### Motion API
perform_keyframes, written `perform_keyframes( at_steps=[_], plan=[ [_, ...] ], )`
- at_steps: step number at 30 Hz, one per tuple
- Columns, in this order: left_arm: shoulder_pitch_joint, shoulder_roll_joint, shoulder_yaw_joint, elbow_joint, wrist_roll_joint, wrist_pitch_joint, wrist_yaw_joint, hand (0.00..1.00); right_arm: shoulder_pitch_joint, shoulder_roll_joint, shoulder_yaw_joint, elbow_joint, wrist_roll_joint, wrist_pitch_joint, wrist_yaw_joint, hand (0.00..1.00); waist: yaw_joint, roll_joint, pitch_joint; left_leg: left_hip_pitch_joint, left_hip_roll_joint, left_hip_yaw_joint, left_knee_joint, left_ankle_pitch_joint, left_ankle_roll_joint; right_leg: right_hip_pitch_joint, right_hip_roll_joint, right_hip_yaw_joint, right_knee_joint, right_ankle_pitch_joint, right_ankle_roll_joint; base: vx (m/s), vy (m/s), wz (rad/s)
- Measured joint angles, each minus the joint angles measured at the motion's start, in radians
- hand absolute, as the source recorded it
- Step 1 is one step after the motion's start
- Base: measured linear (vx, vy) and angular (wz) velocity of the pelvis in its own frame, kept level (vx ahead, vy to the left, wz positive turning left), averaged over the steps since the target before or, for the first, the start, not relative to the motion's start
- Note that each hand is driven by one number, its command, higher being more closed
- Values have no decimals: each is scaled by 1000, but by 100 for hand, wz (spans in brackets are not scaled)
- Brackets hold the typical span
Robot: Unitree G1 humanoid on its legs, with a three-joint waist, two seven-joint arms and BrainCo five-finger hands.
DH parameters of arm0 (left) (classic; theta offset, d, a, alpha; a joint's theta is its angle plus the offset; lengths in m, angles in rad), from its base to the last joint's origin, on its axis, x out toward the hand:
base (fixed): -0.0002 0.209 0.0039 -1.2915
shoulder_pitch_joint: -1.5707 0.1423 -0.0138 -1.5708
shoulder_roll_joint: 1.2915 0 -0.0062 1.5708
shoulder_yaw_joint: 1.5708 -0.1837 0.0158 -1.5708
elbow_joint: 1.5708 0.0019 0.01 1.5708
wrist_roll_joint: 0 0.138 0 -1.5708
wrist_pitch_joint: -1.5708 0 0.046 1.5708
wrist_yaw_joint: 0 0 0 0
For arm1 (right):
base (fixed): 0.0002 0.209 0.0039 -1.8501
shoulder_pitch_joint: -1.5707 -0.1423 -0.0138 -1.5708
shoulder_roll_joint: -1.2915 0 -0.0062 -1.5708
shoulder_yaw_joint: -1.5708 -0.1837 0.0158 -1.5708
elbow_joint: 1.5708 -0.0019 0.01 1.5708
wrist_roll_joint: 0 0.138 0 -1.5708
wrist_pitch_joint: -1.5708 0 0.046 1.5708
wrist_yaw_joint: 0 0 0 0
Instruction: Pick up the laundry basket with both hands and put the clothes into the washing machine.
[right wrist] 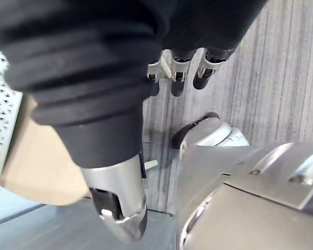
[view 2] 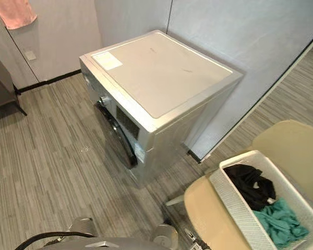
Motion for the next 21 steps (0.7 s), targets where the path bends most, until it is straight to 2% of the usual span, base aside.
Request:
perform_keyframes(
  at_steps=[1, 2, 3, 4, 5, 6, 7, 8, 9, 10, 11, 12, 13, 14, 15, 16, 17, 18, 19, 21],
  plan=[
    [-3, 1, -5, 23, -1, 0, 7, 0, -4, -2, -11, 20, -1, 0, 1, 0, -11, 8, -2, 18, -18, -13, -14, -5, -11, 19, -32, 9, -16, 2, 47, 109, 736, 11],
    [-7, 6, -9, 41, -1, 1, 14, 0, -10, -6, -19, 37, -1, -1, 0, 0, -13, 9, -4, 23, -36, -16, -9, 34, -108, 33, -45, 19, -33, 7, 68, 168, 729, 5],
    [5, 31, -37, 57, -2, -7, -3, 0, -17, 27, -32, 87, -2, 7, 2, 0, -7, -28, -15, 15, -91, 10, 36, 21, -95, 75, -97, 58, -82, 10, 93, 180, 502, 5],
    [8, 44, -66, 59, 0, -8, -6, 0, -18, 42, -32, 100, 0, 12, 2, 0, -8, -33, -20, 9, -106, 6, 50, 5, -84, 82, -94, 64, -59, 19, 95, 271, 501, 17],
    [7, 67, -114, 69, 1, -8, -6, 0, -17, 62, -37, 120, 6, 15, -1, 0, -8, -44, -31, 8, -139, 8, 54, -15, -60, 98, -74, 66, -28, 78, 55, 317, 399, 9],
    [1, 83, -155, 79, 3, -7, -3, 0, -25, 67, -35, 127, 6, 17, 1, 0, 4, -46, -38, 12, -171, 37, 53, -19, -41, 96, -90, 27, -48, 150, 7, 310, 403, -2],
    [-7, 86, -162, 91, 10, -4, 3, 0, -37, 66, -36, 130, 6, 16, 4, 0, 2, -40, -38, 15, -184, 46, 54, -19, -31, 88, -97, 37, -59, 193, -19, 308, 459, -19],
    [-25, 96, -187, 116, 14, 5, 6, 0, -52, 57, -36, 131, 5, 14, -1, 0, -5, -34, -41, 20, -200, 66, 40, -15, -16, 57, -108, 47, -51, 271, -82, 262, 455, -20],
    [-28, 111, -221, 119, 29, 7, 17, 0, -62, 54, -34, 128, 4, 14, 0, 0, -5, -24, -36, 42, -204, 89, -1, -5, 13, 17, -108, 38, -6, 309, -130, 260, 415, -19],
    [-34, 120, -234, 119, 30, 7, 22, 0, -67, 53, -33, 120, 5, 14, 4, 0, -11, -20, -34, 56, -203, 94, -25, 0, 22, -7, -96, 26, 46, 289, -127, 287, 288, -31],
    [-45, 133, -248, 119, 30, 8, 23, 0, -77, 52, -21, 112, 6, 15, 7, 0, -14, -16, -31, 102, -203, 114, -77, 11, 34, -46, -67, -25, 170, 193, -116, 280, 167, -48],
    [-54, 137, -262, 120, 30, 10, 22, 0, -91, 48, 8, 110, 6, 12, 7, 0, -13, -10, -26, 171, -203, 146, -133, 20, 34, -74, -18, -79, 280, 80, -132, 226, 115, -61],
    [-55, 137, -270, 121, 31, 11, 22, 0, -99, 47, 27, 104, 6, 11, 8, 0, -17, -3, -22, 205, -201, 160, -158, 24, 35, -77, 21, -93, 311, 29, -132, 158, 24, -67],
    [-65, 133, -275, 127, 31, 16, 20, 0, -109, 49, 63, 79, 7, 6, 13, 0, -29, 13, -13, 256, -193, 183, -197, 27, 33, -77, 108, -128, 322, -45, -133, 180, -52, -47],
    [-80, 127, -274, 130, 31, 16, 20, 0, -124, 51, 105, 57, 7, 0, 16, 0, -34, 16, -10, 286, -198, 205, -210, 28, 31, -77, 173, -173, 250, -69, -143, 223, -72, -39],
    [-87, 124, -274, 128, 31, 13, 20, 0, -124, 49, 124, 49, 7, -3, 19, 0, -33, 12, -8, 295, -210, 212, -211, 28, 30, -71, 191, -200, 187, -77, -163, 259, -93, -45],
    [-107, 99, -265, 129, 31, 14, 19, 0, -134, 35, 139, 41, 5, -3, 22, 0, -32, 27, 10, 311, -218, 213, -225, 35, 30, -31, 205, -222, 128, -67, -197, 183, -59, -37],
    [-121, 66, -267, 127, 31, 14, 14, 0, -156, 19, 160, 25, 6, -6, 21, 0, -44, 56, 28, 304, -218, 203, -244, 66, 32, -14, 218, -224, 84, -36, -206, 165, -50, -31],
    [-125, 54, -267, 126, 31, 14, 12, 0, -169, 10, 166, 19, 7, -9, 21, 0, -46, 52, 38, 306, -226, 198, -263, 80, 32, -7, 220, -220, 61, -31, -207, 101, -50, -7],
    [-126, 48, -262, 126, 31, 15, 12, 0, -181, 4, 175, 16, 8, -10, 20, 0, -45, 61, 52, 336, -245, 161, -365, 84, 27, 14, 221, -217, 41, -29, -208, 79, -27, 8]
  ],
)
